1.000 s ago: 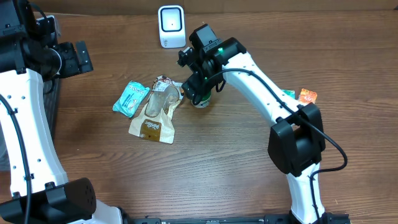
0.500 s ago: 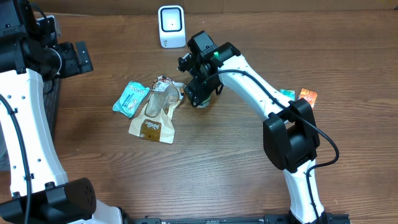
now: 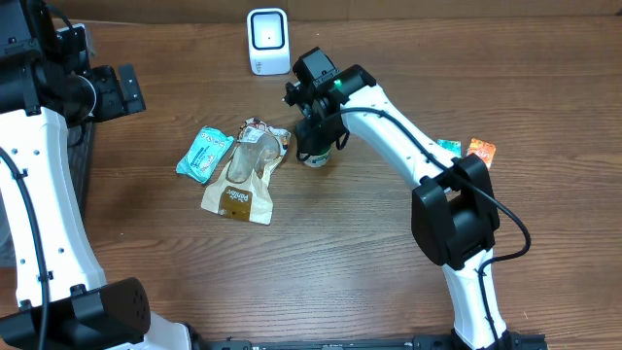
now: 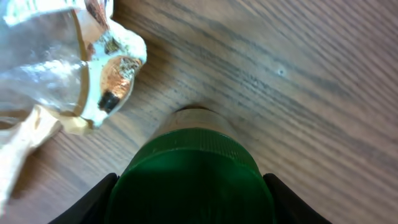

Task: Scan the item barcode
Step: 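Lift the jar with the right gripper and hold it under the scanner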

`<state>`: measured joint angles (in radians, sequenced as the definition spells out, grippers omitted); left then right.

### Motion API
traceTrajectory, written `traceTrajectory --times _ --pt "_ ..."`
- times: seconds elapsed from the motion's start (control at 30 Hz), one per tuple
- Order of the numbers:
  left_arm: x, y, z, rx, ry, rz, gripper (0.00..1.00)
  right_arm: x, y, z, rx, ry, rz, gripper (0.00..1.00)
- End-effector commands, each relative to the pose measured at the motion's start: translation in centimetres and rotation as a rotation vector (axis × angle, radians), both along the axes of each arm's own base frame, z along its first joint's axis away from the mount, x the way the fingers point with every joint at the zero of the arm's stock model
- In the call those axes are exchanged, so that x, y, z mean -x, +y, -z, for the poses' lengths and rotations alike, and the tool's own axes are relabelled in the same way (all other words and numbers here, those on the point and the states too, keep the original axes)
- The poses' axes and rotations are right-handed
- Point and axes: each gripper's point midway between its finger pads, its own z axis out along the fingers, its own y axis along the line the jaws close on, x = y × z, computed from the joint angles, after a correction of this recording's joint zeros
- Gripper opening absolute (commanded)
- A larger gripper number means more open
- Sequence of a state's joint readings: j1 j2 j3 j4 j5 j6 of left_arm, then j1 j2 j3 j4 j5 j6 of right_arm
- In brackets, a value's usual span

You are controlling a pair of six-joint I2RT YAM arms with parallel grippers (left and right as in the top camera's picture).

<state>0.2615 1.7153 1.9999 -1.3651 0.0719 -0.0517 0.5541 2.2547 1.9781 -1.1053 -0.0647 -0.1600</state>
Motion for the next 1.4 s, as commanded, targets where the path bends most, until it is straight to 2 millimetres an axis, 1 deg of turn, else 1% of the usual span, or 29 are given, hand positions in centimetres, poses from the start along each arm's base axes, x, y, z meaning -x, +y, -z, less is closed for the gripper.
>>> traceTrajectory --times 0.0,0.07,0.13,0.17,0.23,0.27,0.3,0.33,0.37,0.43,0.5,0.57,0.63,0.73,0.8,0.87,0.93,1.03,1.1,1.2,1.23,1.3,1.37 --pt "-0.2 -0.4 -0.5 0.005 -0.015 0.004 1.00 -0.3 2.4 -4.8 -0.163 0.013 0.104 0.44" --pt "-0.2 -0.4 -0.5 0.005 -0.015 0.004 1.00 0.4 3.4 -7.1 -0.242 0.046 0.088 0.44" --pt "-0.2 -0.3 -0.5 0.005 -0.015 0.003 1.00 1.0 4.3 -9.5 -0.329 0.077 0.109 0.41" --pt "-0.2 -0.3 -0.5 0.005 -0.015 0.003 0.99 1.2 4.8 -11.1 -0.392 0.101 0.124 0.40" --pt "-0.2 -0.3 -0.5 0.005 -0.015 0.003 1.00 1.6 5.3 -13.2 -0.477 0.137 0.143 0.39" --pt "-0.2 -0.4 -0.5 0.005 -0.015 0.004 1.00 1.9 5.8 -14.9 -0.562 0.182 0.152 0.39" --pt "-0.2 -0.3 -0.5 0.005 -0.015 0.003 1.00 2.1 6.0 -15.6 -0.595 0.205 0.155 0.39" --pt "-0.2 -0.3 -0.5 0.005 -0.015 0.003 0.99 2.6 6.5 -17.5 -0.701 0.284 0.155 0.39" --pt "-0.2 -0.4 -0.5 0.005 -0.015 0.004 1.00 3.2 6.8 -19.9 -0.839 0.388 0.125 0.38" --pt "-0.2 -0.4 -0.5 0.005 -0.015 0.004 1.00 3.6 6.6 -22.3 -0.963 0.487 0.096 0.36" --pt "-0.2 -0.3 -0.5 0.005 -0.015 0.003 1.00 3.6 5.9 -24.4 -1.064 0.568 0.072 0.32" --pt "-0.2 -0.3 -0.5 0.005 -0.015 0.003 0.99 3.5 5.3 -25.6 -1.119 0.604 0.053 0.30" --pt "-0.2 -0.4 -0.5 0.005 -0.015 0.004 1.00 3.3 5.0 -26.1 -1.138 0.614 0.050 0.29" --pt "-0.2 -0.3 -0.5 0.005 -0.015 0.003 1.00 3.0 5.0 -26.1 -1.141 0.594 0.045 0.28" --pt "-0.2 -0.4 -0.5 0.005 -0.016 0.004 0.99 2.6 5.0 -25.9 -1.133 0.565 0.050 0.28" --pt "-0.2 -0.4 -0.5 0.005 -0.015 0.004 1.00 1.6 5.0 -25.4 -1.111 0.495 0.064 0.28" --pt "-0.2 -0.3 -0.5 0.005 -0.016 0.003 1.00 0.0 4.9 -24.2 -1.058 0.406 0.121 0.27" --pt "-0.2 -0.3 -0.5 0.005 -0.015 0.003 1.00 -3.1 4.1 -21.6 -0.922 0.215 0.236 0.23" --pt "-0.2 -0.4 -0.5 0.005 -0.015 0.004 1.00 -5.4 3.0 -20.0 -0.802 0.056 0.311 0.23" --pt "-0.2 -0.3 -0.5 0.005 -0.015 0.003 0.99 -9.2 0.6 -18.2 -0.576 -0.235 0.408 0.25" --pt "-0.2 -0.3 -0.5 0.005 -0.015 0.003 1.00 -10.2 0.0 -18.1 -0.518 -0.318 0.434 0.25" --pt "-0.2 -0.3 -0.5 0.005 -0.015 0.003 1.00 -11.4 -0.4 -18.2 -0.456 -0.422 0.442 0.25" --pt "-0.2 -0.3 -0.5 0.005 -0.015 0.003 1.00 -12.9 -0.4 -18.7 -0.410 -0.545 0.432 0.25"
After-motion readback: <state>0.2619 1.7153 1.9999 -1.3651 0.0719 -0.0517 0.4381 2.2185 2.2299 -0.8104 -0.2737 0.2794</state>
